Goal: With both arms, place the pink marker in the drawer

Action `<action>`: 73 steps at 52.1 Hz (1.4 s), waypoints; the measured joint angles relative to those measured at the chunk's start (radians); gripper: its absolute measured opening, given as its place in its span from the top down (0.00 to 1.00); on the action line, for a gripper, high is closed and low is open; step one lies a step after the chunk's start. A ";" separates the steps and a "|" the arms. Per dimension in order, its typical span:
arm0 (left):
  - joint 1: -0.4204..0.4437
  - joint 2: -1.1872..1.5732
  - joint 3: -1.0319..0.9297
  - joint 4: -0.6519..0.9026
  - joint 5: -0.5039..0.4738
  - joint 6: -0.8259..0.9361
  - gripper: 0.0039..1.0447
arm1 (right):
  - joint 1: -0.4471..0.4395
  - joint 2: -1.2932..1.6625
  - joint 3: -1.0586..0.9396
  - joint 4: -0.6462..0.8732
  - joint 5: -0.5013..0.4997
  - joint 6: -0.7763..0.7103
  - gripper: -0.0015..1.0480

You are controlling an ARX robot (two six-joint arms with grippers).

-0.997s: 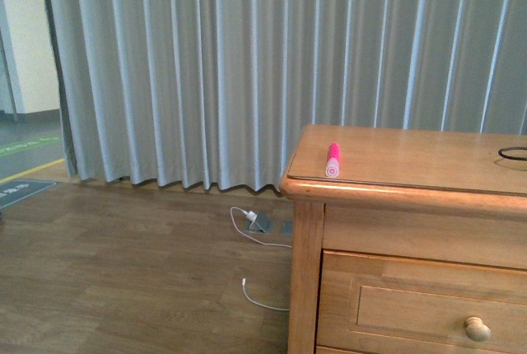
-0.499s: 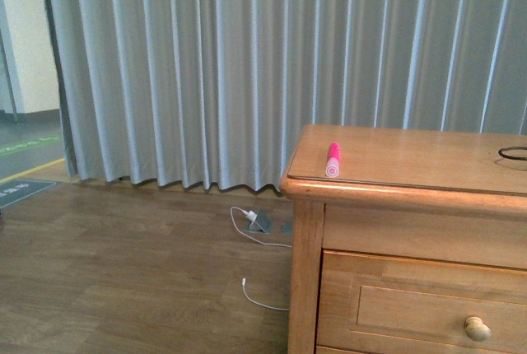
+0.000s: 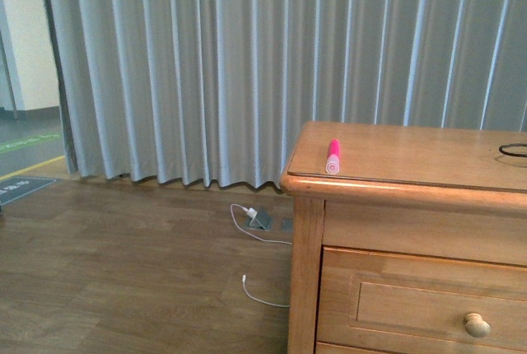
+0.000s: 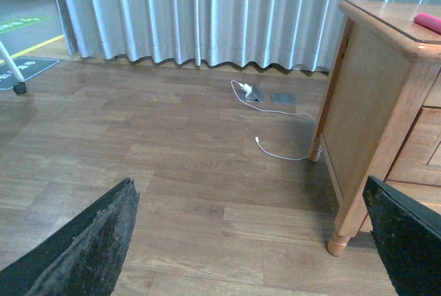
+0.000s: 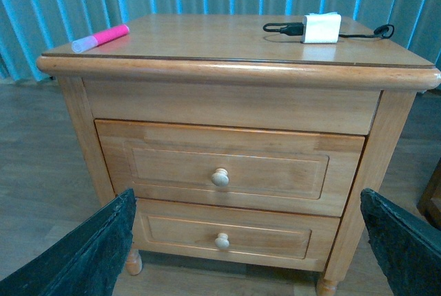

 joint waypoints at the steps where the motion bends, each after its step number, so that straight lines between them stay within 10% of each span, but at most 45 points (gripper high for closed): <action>1: 0.000 0.000 0.000 0.000 0.000 0.000 0.06 | 0.000 0.000 0.000 0.000 0.000 0.000 0.08; 17: 0.000 0.000 0.000 0.000 0.000 0.000 0.06 | 0.069 0.127 0.019 -0.048 0.110 0.026 0.08; 38: 0.000 0.000 0.000 0.000 0.000 0.000 0.06 | 0.215 1.039 0.274 0.405 0.168 0.118 0.08; 73: 0.000 0.000 0.000 0.000 0.000 0.000 0.06 | 0.180 1.933 0.807 0.612 0.235 0.113 0.08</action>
